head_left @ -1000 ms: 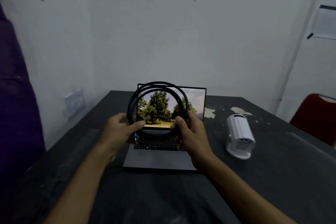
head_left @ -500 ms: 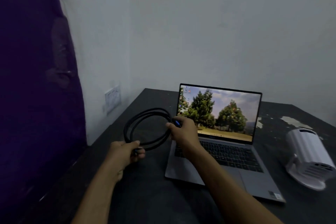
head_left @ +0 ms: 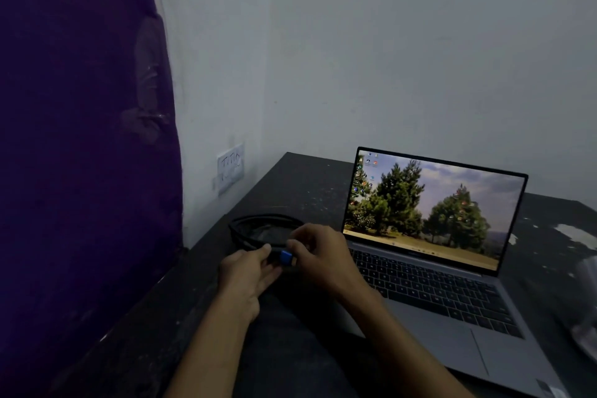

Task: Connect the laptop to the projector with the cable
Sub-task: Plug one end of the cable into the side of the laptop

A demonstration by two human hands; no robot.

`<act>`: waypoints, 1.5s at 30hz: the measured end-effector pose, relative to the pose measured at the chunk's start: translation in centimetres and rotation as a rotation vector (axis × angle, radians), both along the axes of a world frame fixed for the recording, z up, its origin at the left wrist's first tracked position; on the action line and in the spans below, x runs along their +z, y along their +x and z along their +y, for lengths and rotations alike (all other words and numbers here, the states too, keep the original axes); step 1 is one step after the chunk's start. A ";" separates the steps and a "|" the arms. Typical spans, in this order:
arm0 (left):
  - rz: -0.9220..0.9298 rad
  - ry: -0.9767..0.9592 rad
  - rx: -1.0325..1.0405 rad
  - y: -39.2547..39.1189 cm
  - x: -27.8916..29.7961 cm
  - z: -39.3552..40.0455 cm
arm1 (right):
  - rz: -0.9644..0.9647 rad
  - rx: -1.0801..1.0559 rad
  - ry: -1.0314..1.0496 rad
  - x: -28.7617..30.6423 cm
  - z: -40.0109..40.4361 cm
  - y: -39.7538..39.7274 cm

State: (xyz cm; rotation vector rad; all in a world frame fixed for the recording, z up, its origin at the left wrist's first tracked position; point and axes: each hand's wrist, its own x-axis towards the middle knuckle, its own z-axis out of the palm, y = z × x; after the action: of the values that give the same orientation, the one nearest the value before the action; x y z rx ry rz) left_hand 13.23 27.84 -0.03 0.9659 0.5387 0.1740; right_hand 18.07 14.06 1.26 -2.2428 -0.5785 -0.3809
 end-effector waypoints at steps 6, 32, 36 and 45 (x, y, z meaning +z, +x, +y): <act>-0.014 0.051 -0.026 -0.1 0.2 -0.5 | 0.048 0.052 -0.030 0.5 -1.8 0.2; -0.389 1.288 0.085 0.1 -0.4 -2.4 | 0.252 0.053 0.229 0.6 -3.4 -0.7; -0.353 1.401 -0.039 0.0 -1.1 -2.5 | 0.197 -0.005 0.156 0.9 -3.8 -0.7; -0.481 1.451 0.000 0.5 -2.2 -1.9 | 0.158 0.012 0.096 1.6 -5.8 -2.7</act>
State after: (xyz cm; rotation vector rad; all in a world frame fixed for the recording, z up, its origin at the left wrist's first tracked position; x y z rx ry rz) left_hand 13.69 25.92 -2.22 2.2342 -0.1393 0.8407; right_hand 15.36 8.22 2.83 -2.1532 -0.4809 -0.2184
